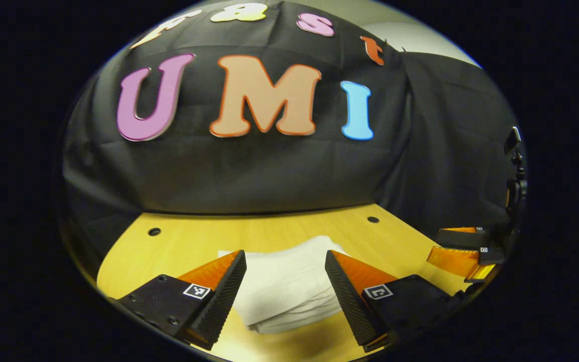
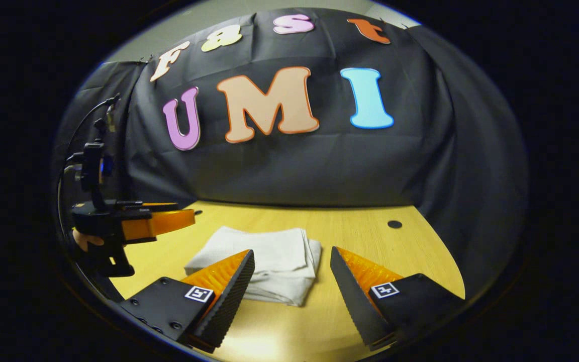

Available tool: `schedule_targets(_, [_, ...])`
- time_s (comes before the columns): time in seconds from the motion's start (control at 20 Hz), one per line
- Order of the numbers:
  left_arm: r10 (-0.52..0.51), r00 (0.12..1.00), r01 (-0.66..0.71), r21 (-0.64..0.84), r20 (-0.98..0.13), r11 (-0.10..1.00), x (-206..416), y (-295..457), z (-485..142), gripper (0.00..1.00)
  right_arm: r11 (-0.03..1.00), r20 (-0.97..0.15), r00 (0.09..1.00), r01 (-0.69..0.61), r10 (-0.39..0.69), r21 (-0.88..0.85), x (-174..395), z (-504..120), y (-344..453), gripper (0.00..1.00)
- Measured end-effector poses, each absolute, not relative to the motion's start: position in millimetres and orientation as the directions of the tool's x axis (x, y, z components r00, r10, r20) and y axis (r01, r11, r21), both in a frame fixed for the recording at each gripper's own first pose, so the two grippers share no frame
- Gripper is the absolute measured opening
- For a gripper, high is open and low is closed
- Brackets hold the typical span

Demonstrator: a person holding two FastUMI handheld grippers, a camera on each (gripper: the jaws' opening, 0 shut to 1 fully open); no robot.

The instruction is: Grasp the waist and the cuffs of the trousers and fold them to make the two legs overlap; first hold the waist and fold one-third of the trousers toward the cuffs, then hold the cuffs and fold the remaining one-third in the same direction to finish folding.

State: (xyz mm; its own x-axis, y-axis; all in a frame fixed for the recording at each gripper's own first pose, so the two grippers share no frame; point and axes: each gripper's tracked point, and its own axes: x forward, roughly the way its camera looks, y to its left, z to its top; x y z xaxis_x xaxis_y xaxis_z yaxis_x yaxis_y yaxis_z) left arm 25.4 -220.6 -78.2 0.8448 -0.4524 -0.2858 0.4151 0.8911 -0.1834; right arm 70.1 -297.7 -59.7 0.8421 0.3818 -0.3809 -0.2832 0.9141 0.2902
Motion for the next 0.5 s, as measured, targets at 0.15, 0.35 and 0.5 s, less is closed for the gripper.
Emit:
schedule_targets(0.15, [-0.379, 0.893, 0.358, -0.124, -0.243, 0.925, 27, -162, -50, 0.94, 0.919, -0.289, 0.894, -0.255, 0.342, 0.299, 85, -15, -275, 0.98])
schedule_targets(0.35, [-0.306, 0.933, 0.292, -0.098, -0.188, 0.951, 23, -104, -26, 0.95, 0.932, -0.182, 0.938, -0.243, 0.297, 0.27, 90, 35, -255, 0.97])
schedule_targets(0.5, [-0.271, 0.949, 0.251, -0.132, -0.163, 0.959, 20, -78, -17, 0.94, 0.94, -0.161, 0.947, -0.235, 0.279, 0.246, 88, 47, -244, 0.97])
